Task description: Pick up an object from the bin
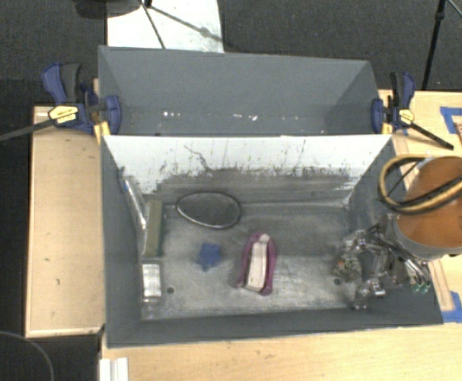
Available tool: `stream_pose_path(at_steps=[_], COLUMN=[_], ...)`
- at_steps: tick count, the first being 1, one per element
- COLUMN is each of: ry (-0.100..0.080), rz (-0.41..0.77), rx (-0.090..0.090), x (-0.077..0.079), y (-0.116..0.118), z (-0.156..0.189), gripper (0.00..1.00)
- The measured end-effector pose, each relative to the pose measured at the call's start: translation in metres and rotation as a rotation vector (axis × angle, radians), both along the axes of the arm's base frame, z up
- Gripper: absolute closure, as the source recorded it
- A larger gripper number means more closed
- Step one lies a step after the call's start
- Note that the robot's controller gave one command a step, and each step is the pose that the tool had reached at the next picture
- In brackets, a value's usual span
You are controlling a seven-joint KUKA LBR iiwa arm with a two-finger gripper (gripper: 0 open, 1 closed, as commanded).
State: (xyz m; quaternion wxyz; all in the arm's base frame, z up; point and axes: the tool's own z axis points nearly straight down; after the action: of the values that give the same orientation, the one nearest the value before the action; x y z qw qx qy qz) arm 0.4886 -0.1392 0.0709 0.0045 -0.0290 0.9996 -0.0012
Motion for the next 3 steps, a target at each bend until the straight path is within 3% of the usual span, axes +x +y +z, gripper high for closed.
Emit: stream_pose_path(at_steps=[1,2,3], ry=[0.002,0.001,0.005], rz=[0.008,-0.056,-0.185], rx=[0.001,0.001,0.004], x=[0.011,0.012,0.004], y=[0.002,-0.002,-0.002], z=[0.031,0.035,0.000], gripper=[0.00,0.00,0.00])
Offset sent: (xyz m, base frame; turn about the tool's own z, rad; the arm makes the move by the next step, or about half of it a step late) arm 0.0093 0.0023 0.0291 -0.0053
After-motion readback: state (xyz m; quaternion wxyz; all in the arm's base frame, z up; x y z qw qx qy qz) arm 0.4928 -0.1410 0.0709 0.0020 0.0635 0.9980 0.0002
